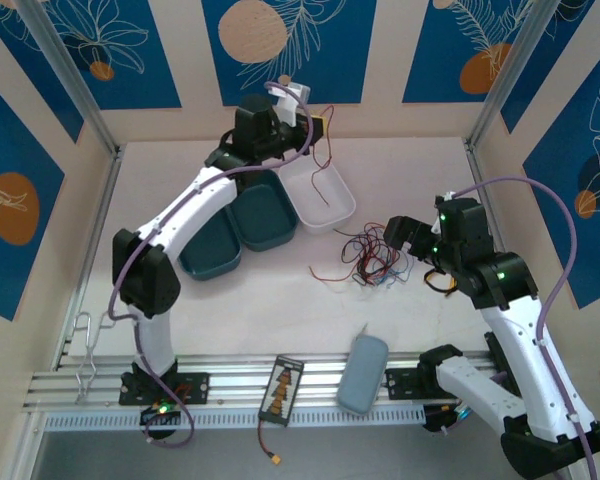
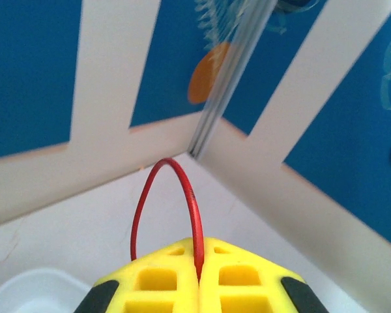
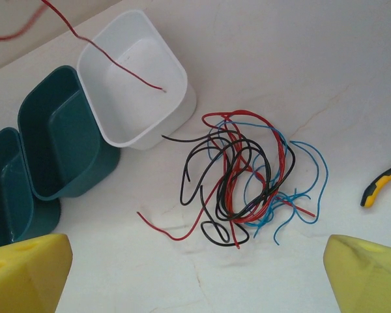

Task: Untangle the cables

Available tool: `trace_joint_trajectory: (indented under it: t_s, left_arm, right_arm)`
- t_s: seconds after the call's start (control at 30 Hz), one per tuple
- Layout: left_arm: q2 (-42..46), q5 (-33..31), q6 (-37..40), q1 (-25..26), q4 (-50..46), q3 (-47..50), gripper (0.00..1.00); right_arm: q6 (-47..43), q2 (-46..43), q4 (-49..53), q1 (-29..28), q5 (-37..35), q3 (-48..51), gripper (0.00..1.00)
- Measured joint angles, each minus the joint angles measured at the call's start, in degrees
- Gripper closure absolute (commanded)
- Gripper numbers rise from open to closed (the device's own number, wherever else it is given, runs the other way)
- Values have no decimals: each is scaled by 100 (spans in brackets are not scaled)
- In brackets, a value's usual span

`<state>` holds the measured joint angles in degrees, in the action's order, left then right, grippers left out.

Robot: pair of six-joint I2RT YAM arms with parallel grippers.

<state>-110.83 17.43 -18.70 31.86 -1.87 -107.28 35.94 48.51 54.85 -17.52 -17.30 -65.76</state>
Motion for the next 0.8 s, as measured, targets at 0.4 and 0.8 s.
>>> trace_joint_trajectory:
  t_s: [0.4,0.8]
  left_arm:
    - [-1397,-1095,544,48,-1368,-549,100]
    - [-2422,-1176,776,184,-1906,-1539,100]
  right_arm:
    - [127,273,-28,61,70,74,1]
    - [188,544,-46,74,157,74,1]
